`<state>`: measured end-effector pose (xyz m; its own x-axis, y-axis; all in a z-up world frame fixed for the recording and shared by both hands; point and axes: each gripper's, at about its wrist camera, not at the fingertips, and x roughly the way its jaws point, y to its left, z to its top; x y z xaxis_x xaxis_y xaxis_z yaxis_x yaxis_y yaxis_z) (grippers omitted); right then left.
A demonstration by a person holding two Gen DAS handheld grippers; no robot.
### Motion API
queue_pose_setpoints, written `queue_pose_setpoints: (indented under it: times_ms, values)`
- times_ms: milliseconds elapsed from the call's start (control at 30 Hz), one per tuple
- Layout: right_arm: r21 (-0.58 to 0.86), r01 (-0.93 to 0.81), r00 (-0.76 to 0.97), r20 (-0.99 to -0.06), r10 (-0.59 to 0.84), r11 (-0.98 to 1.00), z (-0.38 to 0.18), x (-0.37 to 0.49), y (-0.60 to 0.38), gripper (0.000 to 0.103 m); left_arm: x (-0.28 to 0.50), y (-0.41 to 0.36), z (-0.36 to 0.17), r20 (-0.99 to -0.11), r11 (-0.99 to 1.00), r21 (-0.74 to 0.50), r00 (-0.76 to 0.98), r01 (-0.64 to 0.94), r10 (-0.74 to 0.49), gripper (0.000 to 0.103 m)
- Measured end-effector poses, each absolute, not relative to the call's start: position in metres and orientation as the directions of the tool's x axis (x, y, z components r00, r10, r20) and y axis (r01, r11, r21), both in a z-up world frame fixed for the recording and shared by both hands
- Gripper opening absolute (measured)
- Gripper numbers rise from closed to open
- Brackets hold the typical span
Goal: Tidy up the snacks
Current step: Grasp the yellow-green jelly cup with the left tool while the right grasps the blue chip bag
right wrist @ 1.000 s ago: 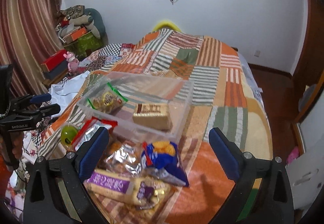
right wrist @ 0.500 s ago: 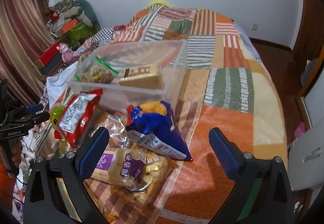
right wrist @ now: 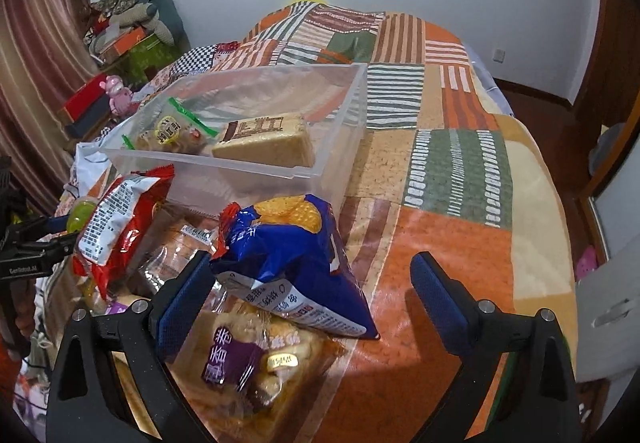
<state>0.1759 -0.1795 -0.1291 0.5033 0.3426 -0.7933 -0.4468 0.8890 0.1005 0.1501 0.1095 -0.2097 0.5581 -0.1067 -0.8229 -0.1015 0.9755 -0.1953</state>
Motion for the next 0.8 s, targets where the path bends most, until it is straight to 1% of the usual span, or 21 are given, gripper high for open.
queue_pose_setpoints:
  times_ms: [33, 100, 133, 200, 233, 333, 400, 500, 633, 800]
  values:
    - [0.110, -0.451, 0.495, -0.795, 0.351, 0.886, -0.131, 0.177, -0.179, 0.092, 0.151, 0.110, -0.211, -0.820, 0.973, -0.206, 0.561, -0.105, -0.113, 0.076]
    - [0.136, -0.455, 0.476, -0.798, 0.369, 0.880, -0.133, 0.181, -0.177, 0.085, 0.152, 0.110, -0.213, -0.814, 0.968, -0.230, 0.564, -0.099, -0.136, 0.066]
    - [0.147, -0.459, 0.466, -0.800, 0.378, 0.876, -0.134, 0.181, -0.176, 0.082, 0.152, 0.109, -0.214, -0.812, 0.967, -0.236, 0.566, -0.097, -0.141, 0.063]
    - [0.167, -0.475, 0.444, -0.802, 0.399, 0.864, -0.137, 0.181, -0.173, 0.069, 0.153, 0.108, -0.214, -0.806, 0.967, -0.237, 0.573, -0.089, -0.145, 0.058]
    - [0.168, -0.478, 0.440, -0.804, 0.401, 0.862, -0.137, 0.181, -0.172, 0.066, 0.153, 0.108, -0.215, -0.805, 0.968, -0.236, 0.575, -0.087, -0.145, 0.057]
    - [0.151, -0.483, 0.453, -0.800, 0.394, 0.863, -0.136, 0.178, -0.170, 0.063, 0.153, 0.108, -0.215, -0.802, 0.967, -0.242, 0.579, -0.085, -0.149, 0.057]
    - [0.154, -0.485, 0.455, -0.797, 0.399, 0.861, -0.135, 0.176, -0.172, 0.058, 0.153, 0.108, -0.215, -0.802, 0.968, -0.238, 0.578, -0.084, -0.147, 0.057]
    - [0.143, -0.490, 0.465, -0.791, 0.397, 0.860, -0.131, 0.173, -0.174, 0.056, 0.150, 0.107, -0.213, -0.801, 0.970, -0.224, 0.584, -0.089, -0.131, 0.057]
    - [0.115, -0.494, 0.491, -0.781, 0.386, 0.862, -0.122, 0.167, -0.177, 0.055, 0.145, 0.107, -0.210, -0.802, 0.973, -0.212, 0.585, -0.089, -0.121, 0.057]
    - [0.126, -0.480, 0.521, -0.755, 0.397, 0.868, -0.106, 0.164, -0.185, 0.054, 0.141, 0.108, -0.200, -0.792, 0.974, -0.207, 0.601, -0.092, -0.111, 0.057]
